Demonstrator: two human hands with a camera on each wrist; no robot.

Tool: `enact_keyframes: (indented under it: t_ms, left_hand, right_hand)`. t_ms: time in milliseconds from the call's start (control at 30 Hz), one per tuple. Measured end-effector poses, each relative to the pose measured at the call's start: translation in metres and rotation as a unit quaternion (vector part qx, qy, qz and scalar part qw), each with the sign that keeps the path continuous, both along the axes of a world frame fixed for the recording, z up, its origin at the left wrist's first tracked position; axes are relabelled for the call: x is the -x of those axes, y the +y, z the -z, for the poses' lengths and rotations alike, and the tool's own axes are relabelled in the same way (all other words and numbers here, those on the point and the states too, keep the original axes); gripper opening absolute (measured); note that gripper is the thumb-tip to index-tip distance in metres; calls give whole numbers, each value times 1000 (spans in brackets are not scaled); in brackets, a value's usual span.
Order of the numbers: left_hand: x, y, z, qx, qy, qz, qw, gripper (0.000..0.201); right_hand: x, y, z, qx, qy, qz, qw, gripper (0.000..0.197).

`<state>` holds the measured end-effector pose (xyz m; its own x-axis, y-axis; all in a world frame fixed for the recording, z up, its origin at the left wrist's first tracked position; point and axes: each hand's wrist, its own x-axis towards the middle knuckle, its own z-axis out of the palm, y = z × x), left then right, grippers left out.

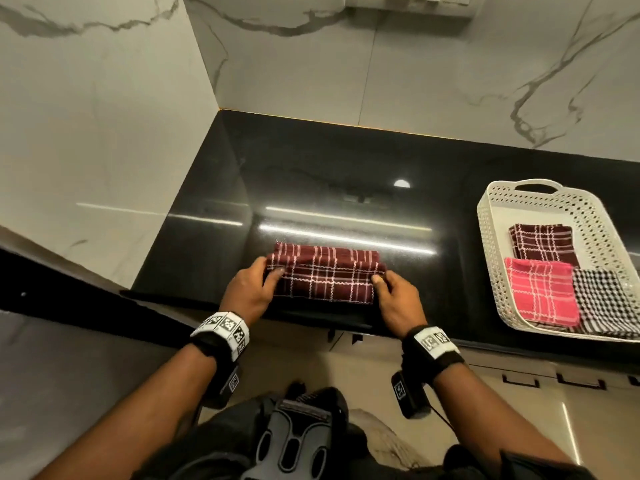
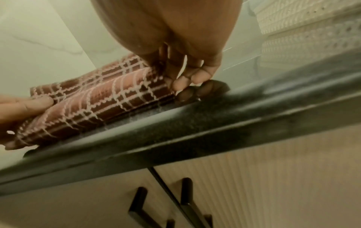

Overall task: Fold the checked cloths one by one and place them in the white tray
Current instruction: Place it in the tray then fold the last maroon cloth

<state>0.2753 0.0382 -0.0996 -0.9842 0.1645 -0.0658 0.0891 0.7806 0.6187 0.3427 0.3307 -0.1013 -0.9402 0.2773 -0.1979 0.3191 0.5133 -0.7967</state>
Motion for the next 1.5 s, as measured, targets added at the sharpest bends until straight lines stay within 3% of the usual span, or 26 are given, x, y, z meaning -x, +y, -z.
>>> enact_keyframes:
  t_ms: [233, 467, 500, 567, 633, 667, 700, 767, 867, 1000, 1100, 1167, 1233, 1333, 1500]
  left_hand:
    - [32, 28, 8, 122, -4, -8, 992, 33]
    - [35, 36, -3, 171, -50, -60, 982, 35]
    - [33, 34, -6, 163, -39, -73, 983, 37]
    - [26, 29, -7, 129, 68, -46, 988, 35]
    - [14, 31, -2, 127, 186, 73, 972, 36]
    - [9, 35, 5, 154, 210, 149, 954, 43]
    - [7, 37, 13, 191, 209, 213, 935, 52]
    - [10, 36, 27, 259, 163, 250, 919, 67]
    - [19, 23, 32, 300, 87, 220, 924, 83]
    - [28, 17, 29, 317, 78, 243, 913, 87]
    - [35, 21, 20, 317, 70, 236, 916, 82]
    - [31, 30, 11, 303, 93, 238, 918, 76]
    - [17, 42, 9, 267, 127, 280, 914, 69]
    - [2, 46, 19, 250, 137, 345, 894, 58]
    - [24, 31, 7, 263, 95, 295, 914, 63]
  right_hand:
    - [35, -17, 7, -232, -68, 0, 970, 36]
    - [44, -16, 5, -225, -99, 41, 968, 36]
    - [42, -16, 2, -214, -91, 61, 971, 32]
    - [36, -19, -5, -280, -26, 65, 957, 27]
    - [30, -34, -13, -333, 31, -34, 942, 31]
    - [28, -44, -14, -320, 33, -115, 940, 42]
    - [27, -53, -11, -303, 11, -193, 933, 56]
    - [32, -61, 2, -300, -58, -289, 907, 75]
    - [38, -40, 14, -340, -116, -303, 883, 92]
    - [36, -3, 9, -343, -175, -268, 883, 104]
    - [34, 3, 1, -353, -181, -274, 876, 103]
    - [35, 0, -6, -361, -111, -284, 881, 96]
    - [35, -4, -9, -355, -66, -299, 883, 88]
    - [27, -7, -4, -347, -98, -299, 883, 85]
    - [-10, -36, -16, -356, -33, -286, 889, 65]
